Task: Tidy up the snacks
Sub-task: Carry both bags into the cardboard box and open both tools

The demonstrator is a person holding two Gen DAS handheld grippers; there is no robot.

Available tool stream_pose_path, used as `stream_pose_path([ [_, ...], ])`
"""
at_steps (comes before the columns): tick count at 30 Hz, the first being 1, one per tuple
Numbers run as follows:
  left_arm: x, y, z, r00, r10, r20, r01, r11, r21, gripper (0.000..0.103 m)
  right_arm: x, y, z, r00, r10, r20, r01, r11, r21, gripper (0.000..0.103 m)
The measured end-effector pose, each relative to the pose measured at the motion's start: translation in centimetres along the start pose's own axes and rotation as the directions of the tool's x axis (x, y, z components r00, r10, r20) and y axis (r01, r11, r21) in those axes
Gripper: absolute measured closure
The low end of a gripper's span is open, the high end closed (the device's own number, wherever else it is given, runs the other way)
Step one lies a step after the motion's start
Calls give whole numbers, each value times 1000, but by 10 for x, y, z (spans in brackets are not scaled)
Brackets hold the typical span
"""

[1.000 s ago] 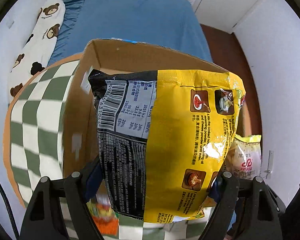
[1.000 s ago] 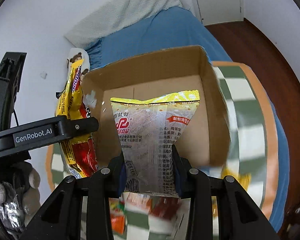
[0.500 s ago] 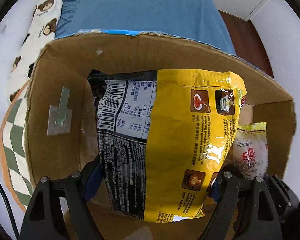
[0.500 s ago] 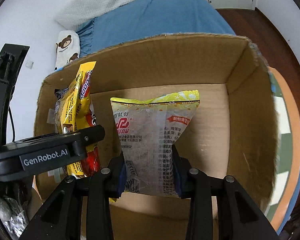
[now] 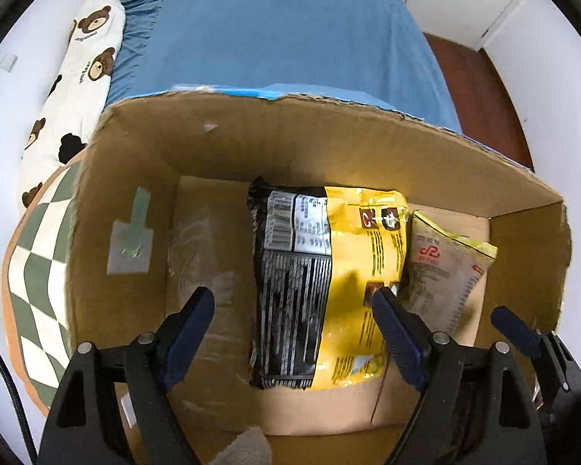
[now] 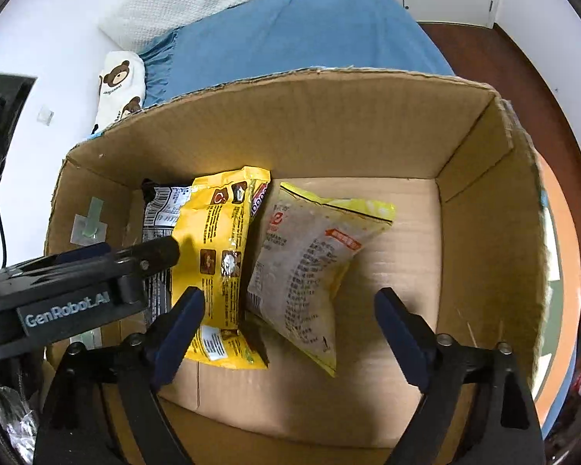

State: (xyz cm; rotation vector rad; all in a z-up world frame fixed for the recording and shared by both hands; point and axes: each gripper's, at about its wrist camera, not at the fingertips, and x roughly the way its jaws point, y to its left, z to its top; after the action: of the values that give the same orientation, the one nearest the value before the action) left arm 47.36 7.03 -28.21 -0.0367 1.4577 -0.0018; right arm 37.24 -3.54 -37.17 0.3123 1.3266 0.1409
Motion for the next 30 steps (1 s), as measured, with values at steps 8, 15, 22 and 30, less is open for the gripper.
stream_pose_path([
  [8,-41,14,-47,990,30,138,-31,1000,0,20,-40,-1,-24,996,-62,59,62,998,2,11],
  [15,-76,28,-84,974,24,225,-24,1000,-1,20,-82,-2,-56,987,-96,127,95,995,14,11],
  [22,-106,41,-109,957,14,290,-18,1000,12,20,-121,11,-90,975,-100,197,102,995,-1,11],
  [30,-135,40,-155,946,-12,324,5,1000,21,20,-164,20,-137,967,-62,247,61,998,10,11],
])
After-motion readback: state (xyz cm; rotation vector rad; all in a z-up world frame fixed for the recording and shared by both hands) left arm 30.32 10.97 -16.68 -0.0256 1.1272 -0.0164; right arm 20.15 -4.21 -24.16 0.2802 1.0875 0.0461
